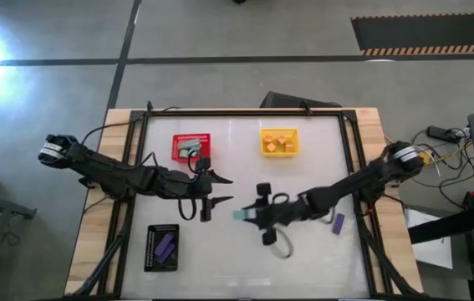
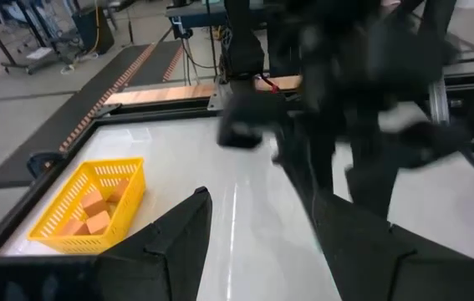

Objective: Sort & place blocks by color
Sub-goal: Put the light blue block into the red bin

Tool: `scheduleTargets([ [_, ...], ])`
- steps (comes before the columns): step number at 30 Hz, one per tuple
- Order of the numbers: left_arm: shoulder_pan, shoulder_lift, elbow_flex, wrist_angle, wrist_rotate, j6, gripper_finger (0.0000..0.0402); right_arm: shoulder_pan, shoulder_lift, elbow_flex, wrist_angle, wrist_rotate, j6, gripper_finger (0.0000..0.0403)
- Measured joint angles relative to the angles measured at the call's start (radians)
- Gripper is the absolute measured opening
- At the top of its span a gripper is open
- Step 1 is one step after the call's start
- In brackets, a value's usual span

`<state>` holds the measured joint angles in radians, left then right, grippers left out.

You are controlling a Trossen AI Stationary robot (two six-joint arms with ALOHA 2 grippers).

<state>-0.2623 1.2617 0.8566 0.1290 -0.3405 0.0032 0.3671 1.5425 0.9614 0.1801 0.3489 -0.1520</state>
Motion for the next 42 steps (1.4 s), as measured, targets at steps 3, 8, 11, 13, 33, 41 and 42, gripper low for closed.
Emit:
scheduleTargets([
  [3,-0.001,0.0,-0.001,0.014,0.0,0.029,0.0194,-0.031,-0.091,-0.138,0.303,-0.096,-0.065,0.0118],
  [8,-0.001,0.0,-0.005,0.057,0.0,0.037,0.0194,-0.077,-0.176,-0.309,0.738,-0.247,-0.072,0.0118],
  [11,-0.002,0.0,-0.018,0.105,0.0,0.04,0.0194,-0.088,-0.178,-0.359,0.896,-0.235,-0.073,0.0118],
  [13,-0.002,0.0,-0.031,0.155,0.0,0.04,0.0194,-0.093,-0.166,-0.372,0.941,-0.22,-0.076,0.0118],
  [33,-0.004,0.347,-0.11,1.004,0.107,0.067,0.0194,-0.119,-0.14,-0.358,0.958,-0.218,-0.104,0.0118],
  [41,-0.003,0.372,-0.104,1.13,0.104,0.092,0.0194,-0.119,-0.14,-0.362,0.948,-0.217,-0.102,0.0118],
  [42,-0.003,0.372,-0.104,1.129,0.104,0.093,0.0194,-0.119,-0.14,-0.362,0.947,-0.218,-0.102,0.0118],
])
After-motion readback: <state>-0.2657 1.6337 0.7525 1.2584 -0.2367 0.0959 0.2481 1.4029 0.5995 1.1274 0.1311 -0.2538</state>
